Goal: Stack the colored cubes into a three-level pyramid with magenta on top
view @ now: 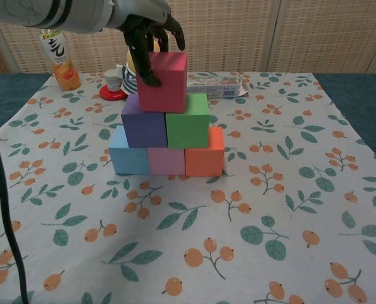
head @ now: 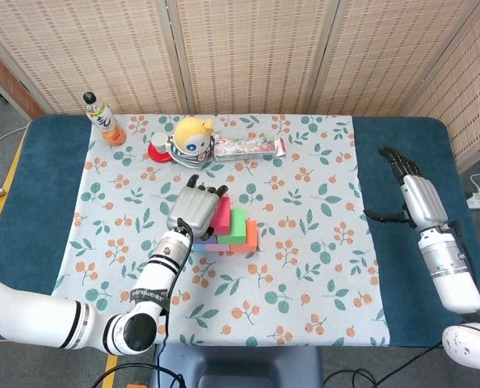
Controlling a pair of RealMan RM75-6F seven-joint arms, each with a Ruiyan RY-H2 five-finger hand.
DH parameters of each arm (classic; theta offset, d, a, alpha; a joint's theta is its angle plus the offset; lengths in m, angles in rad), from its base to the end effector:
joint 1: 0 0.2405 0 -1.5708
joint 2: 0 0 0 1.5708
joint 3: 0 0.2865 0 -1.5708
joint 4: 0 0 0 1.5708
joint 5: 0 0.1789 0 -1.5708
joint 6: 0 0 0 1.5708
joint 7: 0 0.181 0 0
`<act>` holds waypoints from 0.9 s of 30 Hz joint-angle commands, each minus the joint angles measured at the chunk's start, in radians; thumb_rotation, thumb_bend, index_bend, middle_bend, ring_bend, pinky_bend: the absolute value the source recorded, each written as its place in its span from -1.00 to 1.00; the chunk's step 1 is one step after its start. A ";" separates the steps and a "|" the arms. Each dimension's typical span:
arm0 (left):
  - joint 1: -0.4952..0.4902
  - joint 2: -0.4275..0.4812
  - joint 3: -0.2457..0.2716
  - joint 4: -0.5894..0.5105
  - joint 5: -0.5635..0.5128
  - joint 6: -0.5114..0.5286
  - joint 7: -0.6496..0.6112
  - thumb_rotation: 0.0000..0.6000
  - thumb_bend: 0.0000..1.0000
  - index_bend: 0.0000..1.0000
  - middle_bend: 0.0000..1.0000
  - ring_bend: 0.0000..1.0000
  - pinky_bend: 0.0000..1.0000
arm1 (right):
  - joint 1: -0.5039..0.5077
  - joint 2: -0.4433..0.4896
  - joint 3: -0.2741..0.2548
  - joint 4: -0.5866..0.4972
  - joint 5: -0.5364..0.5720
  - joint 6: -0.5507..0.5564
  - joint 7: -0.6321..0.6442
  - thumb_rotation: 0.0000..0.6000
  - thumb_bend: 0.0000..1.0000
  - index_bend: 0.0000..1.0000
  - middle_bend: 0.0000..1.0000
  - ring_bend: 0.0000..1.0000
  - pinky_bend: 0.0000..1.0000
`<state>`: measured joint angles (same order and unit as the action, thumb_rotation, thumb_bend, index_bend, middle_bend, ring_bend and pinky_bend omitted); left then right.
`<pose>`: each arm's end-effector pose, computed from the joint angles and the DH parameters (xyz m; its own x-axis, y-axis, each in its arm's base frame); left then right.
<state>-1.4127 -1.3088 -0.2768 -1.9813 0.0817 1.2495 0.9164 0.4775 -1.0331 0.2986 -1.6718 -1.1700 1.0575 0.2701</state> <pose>0.0260 0.4166 0.0701 0.6119 0.2581 0.7477 0.7825 -0.3356 -0.5245 -0.2431 -0.3723 0.2176 0.0361 -0.0759 0.9965 -0.9959 -0.0854 0.0296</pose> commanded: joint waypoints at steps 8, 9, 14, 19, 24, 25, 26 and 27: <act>0.001 -0.013 -0.008 -0.002 -0.008 0.014 0.019 1.00 -0.36 -0.86 -0.58 -0.51 -0.79 | 0.000 -0.002 -0.001 0.002 -0.003 0.001 0.002 1.00 -1.00 -1.00 -1.00 -1.00 -1.00; 0.001 -0.014 -0.010 -0.003 -0.010 0.016 0.021 1.00 -0.36 -0.88 -0.60 -0.51 -0.78 | -0.001 -0.001 -0.001 0.001 -0.004 0.001 0.003 1.00 -1.00 -1.00 -1.00 -1.00 -1.00; 0.001 -0.013 -0.020 -0.010 -0.024 0.021 0.030 1.00 -0.36 -0.95 -0.64 -0.54 -0.77 | -0.002 0.001 0.000 -0.001 -0.004 0.003 0.003 1.00 -1.00 -1.00 -1.00 -1.00 -1.00; 0.000 -0.014 -0.026 -0.021 -0.039 0.021 0.041 1.00 -0.37 -1.00 -0.79 -0.70 -0.77 | -0.003 0.003 -0.001 -0.003 -0.006 0.004 0.003 1.00 -1.00 -1.00 -1.00 -1.00 -1.00; -0.001 -0.015 -0.031 -0.029 -0.043 0.026 0.047 1.00 -0.37 -1.00 -0.90 -0.83 -0.75 | -0.003 0.004 -0.001 -0.005 -0.009 0.006 0.005 1.00 -1.00 -1.00 -1.00 -1.00 -1.00; 0.001 -0.014 -0.030 -0.031 -0.041 0.026 0.048 1.00 -0.37 -1.00 -0.94 -0.87 -0.75 | -0.004 0.005 -0.001 -0.006 -0.009 0.006 0.005 1.00 -1.00 -1.00 -1.00 -1.00 -1.00; 0.004 -0.011 -0.030 -0.035 -0.036 0.027 0.044 1.00 -0.37 -1.00 -0.96 -0.90 -0.76 | -0.004 0.005 0.000 -0.006 -0.010 0.007 0.006 1.00 -1.00 -1.00 -1.00 -1.00 -1.00; 0.011 -0.005 -0.029 -0.042 -0.027 0.027 0.038 1.00 -0.37 -1.00 -0.98 -0.94 -0.76 | -0.004 0.005 0.000 -0.006 -0.010 0.008 0.008 1.00 -1.00 -1.00 -1.00 -1.00 -1.00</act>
<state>-1.4068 -1.3180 -0.3067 -2.0182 0.0483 1.2760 0.9593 0.4735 -1.0280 0.2989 -1.6776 -1.1804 1.0648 0.2782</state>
